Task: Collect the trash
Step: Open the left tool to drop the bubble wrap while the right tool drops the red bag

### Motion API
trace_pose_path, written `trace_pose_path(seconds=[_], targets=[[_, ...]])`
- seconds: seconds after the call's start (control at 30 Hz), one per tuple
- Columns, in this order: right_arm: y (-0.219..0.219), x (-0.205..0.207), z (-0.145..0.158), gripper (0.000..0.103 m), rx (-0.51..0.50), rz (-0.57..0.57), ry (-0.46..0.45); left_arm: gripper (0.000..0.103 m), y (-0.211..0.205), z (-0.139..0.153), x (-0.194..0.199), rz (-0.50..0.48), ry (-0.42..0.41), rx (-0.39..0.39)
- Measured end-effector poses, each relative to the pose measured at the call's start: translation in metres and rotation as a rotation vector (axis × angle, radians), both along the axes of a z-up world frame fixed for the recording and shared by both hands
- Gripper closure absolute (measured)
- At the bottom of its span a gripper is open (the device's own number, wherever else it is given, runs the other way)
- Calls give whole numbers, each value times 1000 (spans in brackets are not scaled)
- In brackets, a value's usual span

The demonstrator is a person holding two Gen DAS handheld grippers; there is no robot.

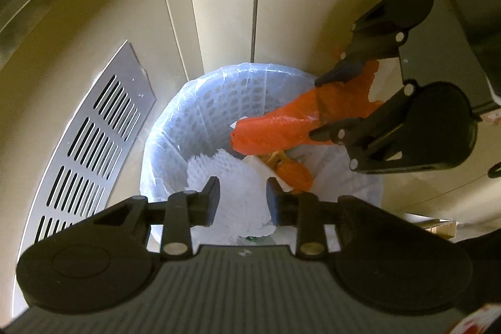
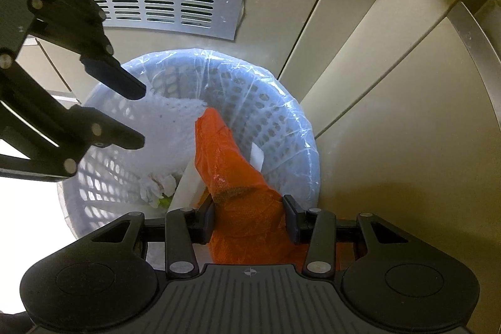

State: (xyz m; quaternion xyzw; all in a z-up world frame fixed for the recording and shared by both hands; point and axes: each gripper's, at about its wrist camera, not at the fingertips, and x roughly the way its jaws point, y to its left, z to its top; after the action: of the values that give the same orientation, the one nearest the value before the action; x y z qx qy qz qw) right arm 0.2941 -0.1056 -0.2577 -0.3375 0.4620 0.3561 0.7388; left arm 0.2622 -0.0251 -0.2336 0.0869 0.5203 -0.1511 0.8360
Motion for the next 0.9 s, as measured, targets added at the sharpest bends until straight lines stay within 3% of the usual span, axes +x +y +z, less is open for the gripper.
trace_pose_path(seconds=[0.4,0.47,0.53,0.57,0.9], targets=[[-2,11,10,59,80,-94,51,75,11,16,-20,81,-14,-12],[-2,15,12,53,128,-126,88,75,12,17,-23,94,-11,-10],[-3,20,13,36,180,-162,130,75,14,18,-25,105,-8,-7],[-3,21,13,33,192,-176,133,75,15,18,-26,111,-8,-5],[-4,11,14,31,157,-154,125,75,22,19,-40,168,-12,-3]])
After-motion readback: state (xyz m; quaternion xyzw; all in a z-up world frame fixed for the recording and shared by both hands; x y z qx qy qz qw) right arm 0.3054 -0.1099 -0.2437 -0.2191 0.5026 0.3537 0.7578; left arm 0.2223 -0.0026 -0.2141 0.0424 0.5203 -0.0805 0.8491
